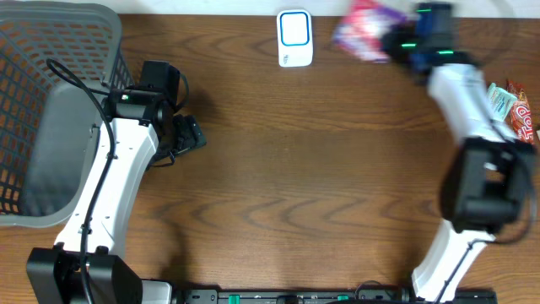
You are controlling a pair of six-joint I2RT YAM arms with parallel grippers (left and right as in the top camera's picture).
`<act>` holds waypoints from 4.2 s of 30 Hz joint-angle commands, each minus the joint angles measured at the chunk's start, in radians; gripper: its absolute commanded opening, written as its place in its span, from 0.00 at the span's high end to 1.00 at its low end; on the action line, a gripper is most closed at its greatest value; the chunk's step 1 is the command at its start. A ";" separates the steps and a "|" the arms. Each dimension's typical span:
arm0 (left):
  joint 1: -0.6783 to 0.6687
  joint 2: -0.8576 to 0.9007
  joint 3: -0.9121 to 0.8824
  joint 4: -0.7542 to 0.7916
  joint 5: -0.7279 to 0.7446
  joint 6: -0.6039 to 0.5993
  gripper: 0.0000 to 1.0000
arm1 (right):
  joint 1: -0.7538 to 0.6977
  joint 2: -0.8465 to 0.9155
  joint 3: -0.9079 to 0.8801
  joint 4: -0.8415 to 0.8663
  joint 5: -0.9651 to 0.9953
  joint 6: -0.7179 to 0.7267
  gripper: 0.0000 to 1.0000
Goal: Scan the item barcode
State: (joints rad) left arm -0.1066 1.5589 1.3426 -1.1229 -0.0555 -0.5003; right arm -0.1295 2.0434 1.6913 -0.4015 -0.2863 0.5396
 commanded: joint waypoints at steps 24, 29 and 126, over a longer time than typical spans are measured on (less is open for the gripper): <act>0.003 0.009 -0.005 -0.006 -0.013 -0.009 0.02 | -0.510 -0.198 0.011 -0.343 0.113 -0.324 0.42; 0.003 0.009 -0.005 -0.006 -0.013 -0.009 0.02 | -0.501 -0.391 0.011 -0.410 -0.074 -0.272 0.25; 0.003 0.009 -0.005 -0.006 -0.013 -0.009 0.02 | 0.112 -2.039 -1.658 0.392 0.053 -0.546 0.01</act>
State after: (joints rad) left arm -0.1066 1.5589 1.3396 -1.1233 -0.0559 -0.5003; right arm -0.0284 0.0162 0.0570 -0.0223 -0.3004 -0.0082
